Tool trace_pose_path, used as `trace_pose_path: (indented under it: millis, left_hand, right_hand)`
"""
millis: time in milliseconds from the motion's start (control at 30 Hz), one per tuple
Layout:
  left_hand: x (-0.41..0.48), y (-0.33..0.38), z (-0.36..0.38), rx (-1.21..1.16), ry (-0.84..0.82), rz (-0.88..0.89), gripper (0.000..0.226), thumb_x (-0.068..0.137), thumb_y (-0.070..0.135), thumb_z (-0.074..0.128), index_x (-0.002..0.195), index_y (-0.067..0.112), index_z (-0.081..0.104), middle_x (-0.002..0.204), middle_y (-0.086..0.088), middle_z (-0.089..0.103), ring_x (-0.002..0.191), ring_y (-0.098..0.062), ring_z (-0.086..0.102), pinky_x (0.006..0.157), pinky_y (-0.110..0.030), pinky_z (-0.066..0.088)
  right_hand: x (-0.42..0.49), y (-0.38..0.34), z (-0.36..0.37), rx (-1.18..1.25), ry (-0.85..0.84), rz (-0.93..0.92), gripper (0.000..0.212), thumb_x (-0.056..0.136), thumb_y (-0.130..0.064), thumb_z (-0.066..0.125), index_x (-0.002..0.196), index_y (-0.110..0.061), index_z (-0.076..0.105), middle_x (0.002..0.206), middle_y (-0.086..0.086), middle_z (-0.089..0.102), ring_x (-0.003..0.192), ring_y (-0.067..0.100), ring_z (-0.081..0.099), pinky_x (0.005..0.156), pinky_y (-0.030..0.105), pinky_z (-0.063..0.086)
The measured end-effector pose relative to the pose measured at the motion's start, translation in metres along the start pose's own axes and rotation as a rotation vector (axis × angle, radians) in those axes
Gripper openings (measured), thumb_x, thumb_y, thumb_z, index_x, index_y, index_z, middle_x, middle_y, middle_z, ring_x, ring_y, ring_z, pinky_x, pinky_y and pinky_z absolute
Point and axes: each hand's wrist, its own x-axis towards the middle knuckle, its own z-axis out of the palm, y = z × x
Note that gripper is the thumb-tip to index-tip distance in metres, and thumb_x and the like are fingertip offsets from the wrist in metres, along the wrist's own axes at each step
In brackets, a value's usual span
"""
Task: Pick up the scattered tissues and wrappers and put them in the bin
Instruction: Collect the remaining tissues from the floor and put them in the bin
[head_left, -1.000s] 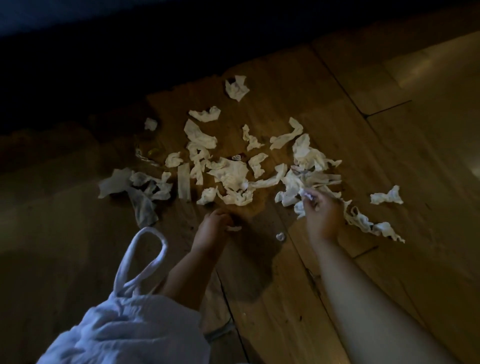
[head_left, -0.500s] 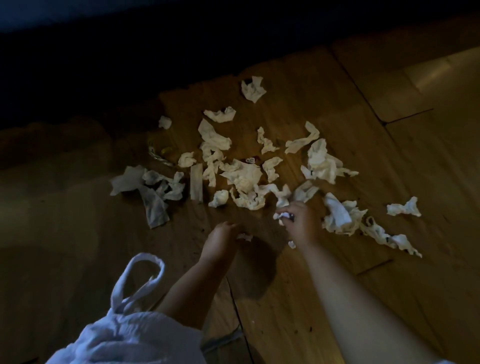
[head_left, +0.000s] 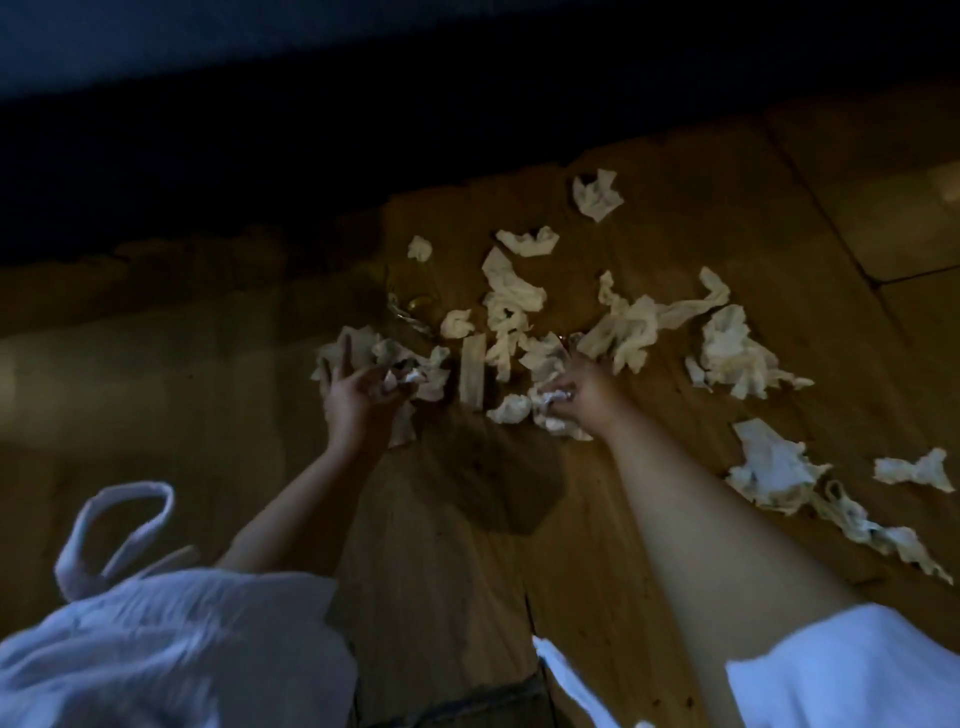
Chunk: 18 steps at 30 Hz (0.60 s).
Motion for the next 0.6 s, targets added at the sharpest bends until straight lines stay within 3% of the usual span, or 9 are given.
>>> trace_pose_path:
  millis: [33, 100, 167, 233, 300, 367, 433, 500, 600]
  left_hand:
    - [0.009, 0.004, -0.003, -0.020, -0.031, -0.041, 0.038, 0.086, 0.015, 0.064, 0.120, 0.002, 0.058, 0.152, -0.007, 0.028, 0.117, -0.010, 0.043, 0.083, -0.017, 0.049]
    - [0.025, 0.011, -0.008, -0.114, -0.077, -0.148, 0.041, 0.090, 0.014, 0.058, 0.128, 0.003, 0.050, 0.142, -0.014, 0.042, 0.113, -0.020, 0.053, 0.083, -0.019, 0.051]
    - [0.031, 0.016, -0.011, -0.193, -0.126, -0.208, 0.034, 0.099, 0.016, 0.039, 0.130, 0.003, 0.044, 0.115, -0.015, 0.054, 0.090, -0.024, 0.065, 0.072, -0.026, 0.055]
    - [0.033, 0.013, -0.009, -0.269, -0.110, -0.265, 0.040, 0.102, 0.016, 0.025, 0.137, 0.001, 0.036, 0.092, -0.010, 0.051, 0.070, -0.022, 0.060, 0.055, -0.029, 0.054]
    - [0.023, 0.009, -0.001, -0.300, -0.101, -0.317, 0.038, 0.101, 0.013, 0.026, 0.136, 0.001, 0.037, 0.085, -0.006, 0.048, 0.070, -0.016, 0.051, 0.043, -0.018, 0.051]
    - [0.008, 0.007, 0.005, -0.328, -0.076, -0.353, 0.035, 0.098, 0.009, 0.036, 0.132, 0.002, 0.041, 0.099, -0.011, 0.055, 0.083, -0.019, 0.055, 0.057, -0.014, 0.053]
    - [-0.004, 0.001, 0.006, -0.364, -0.097, -0.383, 0.039, 0.091, 0.005, 0.051, 0.129, 0.002, 0.045, 0.124, -0.015, 0.053, 0.107, -0.027, 0.056, 0.079, -0.026, 0.051]
    - [-0.016, -0.002, -0.002, -0.360, -0.126, -0.365, 0.043, 0.084, 0.005, 0.063, 0.125, 0.005, 0.050, 0.125, -0.013, 0.056, 0.106, -0.022, 0.059, 0.072, -0.026, 0.051]
    - [-0.037, -0.001, -0.014, -0.440, -0.173, -0.344, 0.021, 0.081, 0.009, 0.066, 0.099, 0.018, 0.060, 0.105, -0.007, 0.063, 0.085, -0.013, 0.062, 0.063, -0.023, 0.052]
  right_hand:
    - [-0.004, -0.001, 0.003, -0.009, -0.010, -0.009, 0.043, 0.080, 0.000, 0.067, 0.121, 0.002, 0.057, 0.151, 0.010, 0.029, 0.135, 0.024, 0.038, 0.098, 0.023, 0.039]
    - [-0.014, -0.001, 0.013, -0.001, 0.026, 0.018, 0.040, 0.082, 0.003, 0.062, 0.122, 0.004, 0.056, 0.147, 0.013, 0.035, 0.130, 0.024, 0.042, 0.091, 0.016, 0.037]
    - [-0.026, 0.005, 0.030, 0.046, 0.047, 0.074, 0.039, 0.085, 0.003, 0.059, 0.124, 0.002, 0.055, 0.138, 0.014, 0.046, 0.120, 0.020, 0.049, 0.082, 0.011, 0.041]
    - [-0.040, 0.011, 0.047, 0.087, 0.040, 0.137, 0.041, 0.087, 0.001, 0.057, 0.127, -0.003, 0.053, 0.134, 0.009, 0.050, 0.118, 0.016, 0.051, 0.079, 0.010, 0.041]
    - [-0.050, 0.013, 0.054, 0.128, 0.034, 0.149, 0.039, 0.088, 0.001, 0.054, 0.126, -0.004, 0.054, 0.128, 0.009, 0.054, 0.116, 0.015, 0.052, 0.078, 0.010, 0.041]
    - [-0.052, 0.010, 0.048, 0.136, 0.014, 0.125, 0.036, 0.088, 0.003, 0.053, 0.123, -0.002, 0.057, 0.123, 0.011, 0.056, 0.106, 0.012, 0.052, 0.073, 0.009, 0.041]
    - [-0.054, 0.003, 0.036, 0.105, -0.021, 0.094, 0.032, 0.085, 0.005, 0.056, 0.116, 0.000, 0.062, 0.119, 0.011, 0.059, 0.105, 0.015, 0.055, 0.078, 0.017, 0.042]
    - [-0.055, -0.003, 0.023, 0.168, -0.003, 0.077, 0.030, 0.081, 0.006, 0.062, 0.110, 0.002, 0.065, 0.115, 0.015, 0.063, 0.108, 0.023, 0.059, 0.075, 0.014, 0.044]
    - [-0.068, -0.020, 0.010, 0.361, 0.033, 0.106, 0.043, 0.076, 0.000, 0.070, 0.117, -0.005, 0.059, 0.111, 0.009, 0.059, 0.104, 0.019, 0.057, 0.061, 0.009, 0.046]
